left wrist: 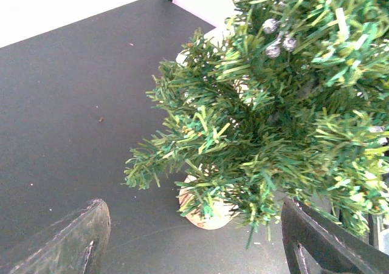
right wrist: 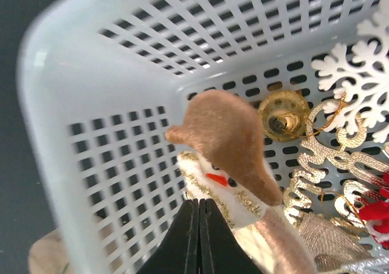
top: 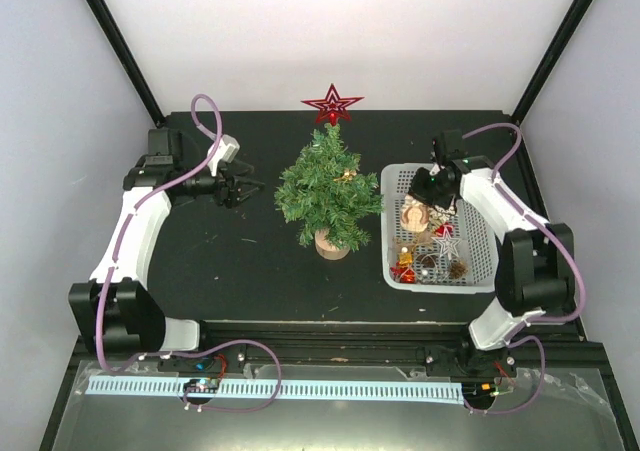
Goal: Decorate the small christmas tree
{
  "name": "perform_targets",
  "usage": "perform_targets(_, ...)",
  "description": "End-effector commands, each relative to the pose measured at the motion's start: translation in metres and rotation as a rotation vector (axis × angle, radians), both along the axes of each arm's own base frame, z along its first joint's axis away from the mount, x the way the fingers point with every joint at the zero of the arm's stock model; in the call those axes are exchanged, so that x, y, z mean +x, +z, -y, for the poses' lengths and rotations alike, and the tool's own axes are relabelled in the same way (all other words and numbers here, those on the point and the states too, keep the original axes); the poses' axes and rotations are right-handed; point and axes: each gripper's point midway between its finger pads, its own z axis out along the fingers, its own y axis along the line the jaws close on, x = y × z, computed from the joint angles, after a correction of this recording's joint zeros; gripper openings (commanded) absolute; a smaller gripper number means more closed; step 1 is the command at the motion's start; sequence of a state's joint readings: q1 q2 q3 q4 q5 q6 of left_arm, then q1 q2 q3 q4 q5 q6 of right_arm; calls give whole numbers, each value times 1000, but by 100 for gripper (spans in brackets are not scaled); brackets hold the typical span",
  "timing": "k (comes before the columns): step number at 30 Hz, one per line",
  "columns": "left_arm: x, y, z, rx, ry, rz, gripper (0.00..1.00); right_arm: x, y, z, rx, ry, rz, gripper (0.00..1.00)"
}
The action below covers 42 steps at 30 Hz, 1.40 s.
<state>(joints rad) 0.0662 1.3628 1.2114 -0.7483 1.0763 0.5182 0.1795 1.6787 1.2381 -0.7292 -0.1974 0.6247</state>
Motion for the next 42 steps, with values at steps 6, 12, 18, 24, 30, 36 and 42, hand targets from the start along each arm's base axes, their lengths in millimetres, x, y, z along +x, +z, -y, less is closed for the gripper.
perform_targets(6, -16, 39, 2, -2, -6, 84, 79, -12, 44, 16, -69, 4, 113, 1)
perform_targets(12, -35, 54, 10, 27, -38, 130, 79, -37, 92, 22, -52, 3, 264, 1)
perform_targets(18, -44, 62, 13, 26, -48, 138, 80, -81, 145, 14, 35, 67, 471, 1)
perform_targets(24, -55, 65, 22, 6, -86, 139, 80, -127, 187, -15, 192, 231, 612, 1)
perform_targets(30, -61, 65, 29, 2, -120, 141, 80, -165, 217, -49, 335, 419, 691, 1)
perform_targets(36, -62, 61, 32, 5, -129, 136, 80, -202, 245, -82, 490, 619, 748, 1)
perform_targets(42, -62, 58, 32, 9, -129, 133, 80, -229, 259, -93, 602, 729, 763, 1)
